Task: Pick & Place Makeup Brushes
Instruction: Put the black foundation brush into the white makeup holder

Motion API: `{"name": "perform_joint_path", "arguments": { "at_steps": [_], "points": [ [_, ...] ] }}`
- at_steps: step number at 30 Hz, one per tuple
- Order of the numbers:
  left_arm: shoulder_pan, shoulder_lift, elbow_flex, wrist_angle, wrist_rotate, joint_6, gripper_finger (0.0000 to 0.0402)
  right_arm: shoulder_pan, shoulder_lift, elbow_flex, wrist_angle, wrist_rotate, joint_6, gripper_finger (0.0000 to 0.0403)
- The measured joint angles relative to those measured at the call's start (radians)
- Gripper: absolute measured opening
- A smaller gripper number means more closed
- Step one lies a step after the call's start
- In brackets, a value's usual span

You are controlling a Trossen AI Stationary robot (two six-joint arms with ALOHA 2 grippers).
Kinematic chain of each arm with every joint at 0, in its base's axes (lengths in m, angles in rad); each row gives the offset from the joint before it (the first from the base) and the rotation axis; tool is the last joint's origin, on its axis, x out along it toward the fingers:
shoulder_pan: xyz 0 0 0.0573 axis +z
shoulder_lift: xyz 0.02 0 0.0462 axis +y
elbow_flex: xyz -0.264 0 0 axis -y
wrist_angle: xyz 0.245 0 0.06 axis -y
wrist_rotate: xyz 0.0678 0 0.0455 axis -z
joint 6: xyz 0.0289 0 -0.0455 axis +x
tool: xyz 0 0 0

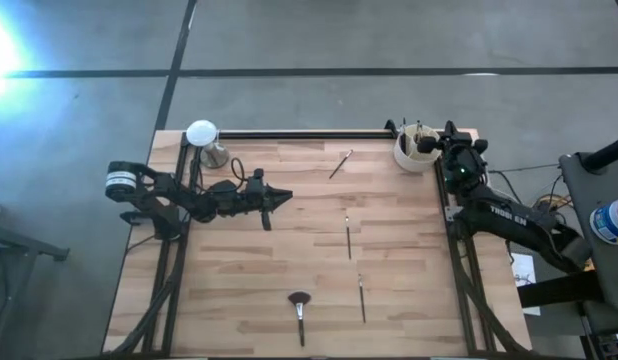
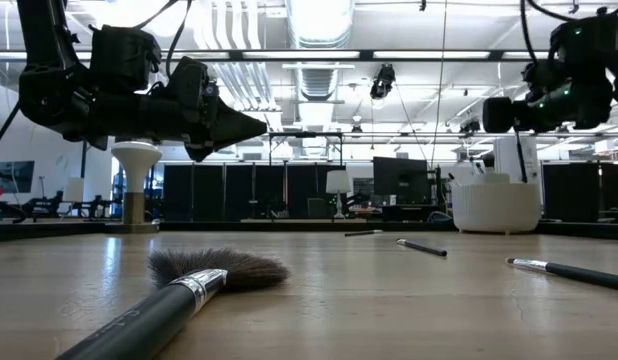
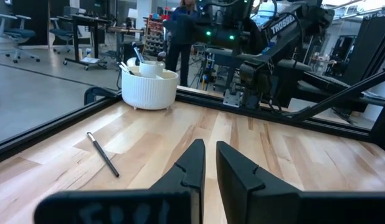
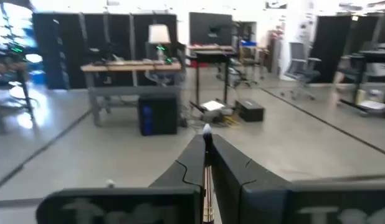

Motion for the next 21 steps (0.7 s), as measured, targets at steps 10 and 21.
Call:
{"name": "perform_joint_path", "arguments": {
  "at_steps": [10, 21],
  "points": [
    [0.0, 0.0, 0.0, -0.001, 0.0, -0.001, 0.0032, 0.006, 0.071, -0.002, 0.011, 0.067, 0.084, 0.0009],
    [0.0, 0.0, 0.0, -0.003, 0.0, -0.002, 0.0032, 0.017, 0.074, -0.002, -0.02, 0.074, 0.094, 0.0012]
  ]
}}
